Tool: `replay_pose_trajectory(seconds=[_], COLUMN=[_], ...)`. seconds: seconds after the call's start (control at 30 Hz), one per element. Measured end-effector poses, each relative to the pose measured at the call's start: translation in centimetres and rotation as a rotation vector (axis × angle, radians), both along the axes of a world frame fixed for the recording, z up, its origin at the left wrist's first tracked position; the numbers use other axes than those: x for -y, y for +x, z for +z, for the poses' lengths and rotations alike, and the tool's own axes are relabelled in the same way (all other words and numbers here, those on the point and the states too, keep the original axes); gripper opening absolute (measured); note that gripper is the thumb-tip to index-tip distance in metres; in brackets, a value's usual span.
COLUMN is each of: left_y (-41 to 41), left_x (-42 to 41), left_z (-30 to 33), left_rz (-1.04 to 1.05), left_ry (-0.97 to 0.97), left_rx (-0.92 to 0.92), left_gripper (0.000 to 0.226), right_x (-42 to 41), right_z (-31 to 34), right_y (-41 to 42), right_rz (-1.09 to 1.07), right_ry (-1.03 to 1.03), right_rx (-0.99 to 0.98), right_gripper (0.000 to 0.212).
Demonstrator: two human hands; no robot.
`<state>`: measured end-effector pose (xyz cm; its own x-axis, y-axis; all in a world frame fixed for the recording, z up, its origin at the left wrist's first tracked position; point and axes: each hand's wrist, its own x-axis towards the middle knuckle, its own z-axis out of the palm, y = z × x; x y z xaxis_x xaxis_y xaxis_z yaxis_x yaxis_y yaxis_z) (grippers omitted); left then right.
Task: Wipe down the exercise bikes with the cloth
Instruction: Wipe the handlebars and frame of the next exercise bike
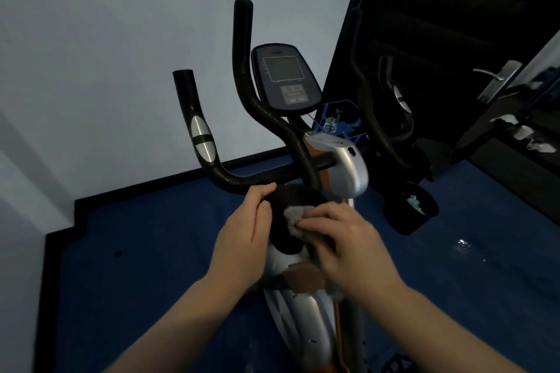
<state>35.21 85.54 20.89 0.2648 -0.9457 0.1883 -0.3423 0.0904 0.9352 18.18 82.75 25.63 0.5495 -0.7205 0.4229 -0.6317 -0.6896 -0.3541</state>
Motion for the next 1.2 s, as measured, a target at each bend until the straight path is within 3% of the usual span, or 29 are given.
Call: replay_pose_trajectory(seconds=[0.1,0.23,0.3,0.4,0.47,0.63,0.8,0.83,0.93,1.03,1.17,1.2], left_y=[-0.2,0.1,0.3,0.5,0.8,1.0,0.9,0.9,1.2,1.3,1.2,1.2], left_x=[0.0,0.0,0.0,-0.1,-0.1,-0.2,-0.1,-0.1,0.1,0.1,0.2,0.5], left_z=[0.1,0.1,0.0,0.1,0.2,0.5,0.3,0.3,0.5,0.7,1.0,1.3], left_rz=[-0.002,-0.026,-0.048,-0.082,-0.108,-0.144,-0.173,-0.177,-0.187,-0.193,-0.083,-0.048], left_ry=[-0.022,-0.017,0.001,0.024,0.026,0.024,0.035,0.033,0.028,0.012,-0.081,-0.104], left_rx=[-0.020,-0.004,-0.008,-0.031,-0.048,-0.061,-0.065,-0.062,-0.063,-0.052,0.066,0.103], left_gripper=[0.034,0.034,0.034,0.034,0.033,0.031,0.041,0.043,0.041,0.035,0.029,0.027], right_x=[1.7,0.8,-1.0,-1.5,-0.6,-2.2,-3.2,-2.8,-1.4,-2.0,-1.4,-0.6], right_z=[1.1,-1.3,-2.9,-2.2,-0.8,-0.7,0.4,1.0,2.3,1.2,1.8,2.7], right_y=[0.6,1.2,0.8,0.5,1.3,5.5,3.2,2.7,3.4,6.0,4.1,2.9], right_rz=[-0.044,-0.107,-0.127,-0.176,-0.223,-0.327,-0.279,-0.296,-0.388,-0.303,-0.282,-0.300], right_ry=[-0.140,-0.250,-0.153,0.164,0.254,0.219,0.561,0.542,0.212,0.124,0.425,0.410], right_rx=[0.077,-0.052,0.027,0.338,0.481,0.436,0.444,0.440,0.439,0.189,0.370,0.451], right_gripper=[0.029,0.040,0.039,0.030,0.027,0.025,0.020,0.019,0.023,0.027,0.024,0.024])
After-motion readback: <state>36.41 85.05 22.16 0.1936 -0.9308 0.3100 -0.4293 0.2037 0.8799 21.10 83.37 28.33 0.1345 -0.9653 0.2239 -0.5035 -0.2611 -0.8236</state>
